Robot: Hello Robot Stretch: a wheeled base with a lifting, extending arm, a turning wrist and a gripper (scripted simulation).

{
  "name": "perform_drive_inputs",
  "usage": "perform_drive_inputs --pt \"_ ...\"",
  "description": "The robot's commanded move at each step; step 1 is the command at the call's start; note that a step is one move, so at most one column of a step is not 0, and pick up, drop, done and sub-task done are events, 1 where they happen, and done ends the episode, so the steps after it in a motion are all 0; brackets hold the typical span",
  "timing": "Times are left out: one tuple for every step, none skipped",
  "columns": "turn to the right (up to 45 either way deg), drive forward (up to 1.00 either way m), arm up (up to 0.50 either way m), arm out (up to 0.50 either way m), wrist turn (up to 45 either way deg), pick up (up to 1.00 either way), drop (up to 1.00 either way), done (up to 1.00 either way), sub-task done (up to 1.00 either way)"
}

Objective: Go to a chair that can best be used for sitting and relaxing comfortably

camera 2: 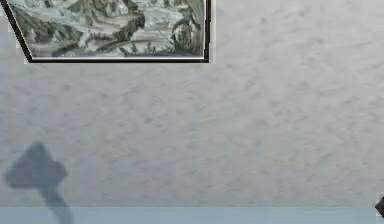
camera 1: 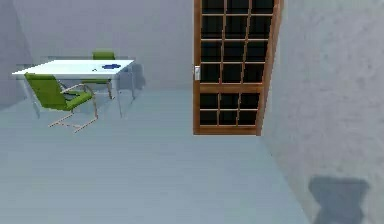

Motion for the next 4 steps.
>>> perform_drive_inputs --pt "-24.0 0.00 0.00 0.00 0.0 0.00 0.00 0.00 0.00" --pt "0.0 1.00 0.00 0.00 0.0 0.00 0.00 0.00 0.00" --pt "0.0 1.00 0.00 0.00 0.0 0.00 0.00 0.00 0.00" --pt "-21.0 0.00 0.00 0.00 0.0 0.00 0.00 0.00 0.00"
